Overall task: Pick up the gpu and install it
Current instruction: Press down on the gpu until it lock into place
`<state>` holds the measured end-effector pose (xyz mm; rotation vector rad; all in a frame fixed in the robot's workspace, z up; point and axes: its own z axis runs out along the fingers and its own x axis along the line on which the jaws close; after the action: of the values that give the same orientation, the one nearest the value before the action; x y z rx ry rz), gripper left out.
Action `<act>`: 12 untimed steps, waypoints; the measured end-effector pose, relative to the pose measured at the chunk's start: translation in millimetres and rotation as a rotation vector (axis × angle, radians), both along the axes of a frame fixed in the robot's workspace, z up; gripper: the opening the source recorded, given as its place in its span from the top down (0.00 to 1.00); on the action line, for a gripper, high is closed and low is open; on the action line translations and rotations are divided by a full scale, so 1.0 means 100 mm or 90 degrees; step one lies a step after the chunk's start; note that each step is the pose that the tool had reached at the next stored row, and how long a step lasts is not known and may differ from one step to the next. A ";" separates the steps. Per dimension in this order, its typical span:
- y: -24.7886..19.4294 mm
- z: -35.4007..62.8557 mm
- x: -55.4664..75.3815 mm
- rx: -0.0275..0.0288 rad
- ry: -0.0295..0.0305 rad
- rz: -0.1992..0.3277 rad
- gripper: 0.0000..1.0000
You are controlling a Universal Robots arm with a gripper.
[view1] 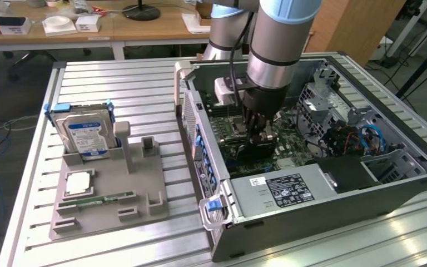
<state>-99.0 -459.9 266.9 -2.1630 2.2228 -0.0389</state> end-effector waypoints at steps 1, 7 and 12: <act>-0.001 0.051 0.00 -0.0004 0.0002 0.000 0.89; -0.008 0.176 -0.22 -0.0007 0.0004 0.000 0.89; -0.011 0.276 -0.44 -0.0005 0.0003 0.000 0.89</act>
<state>-143.3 -461.1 294.4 -2.1638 2.2234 -0.0392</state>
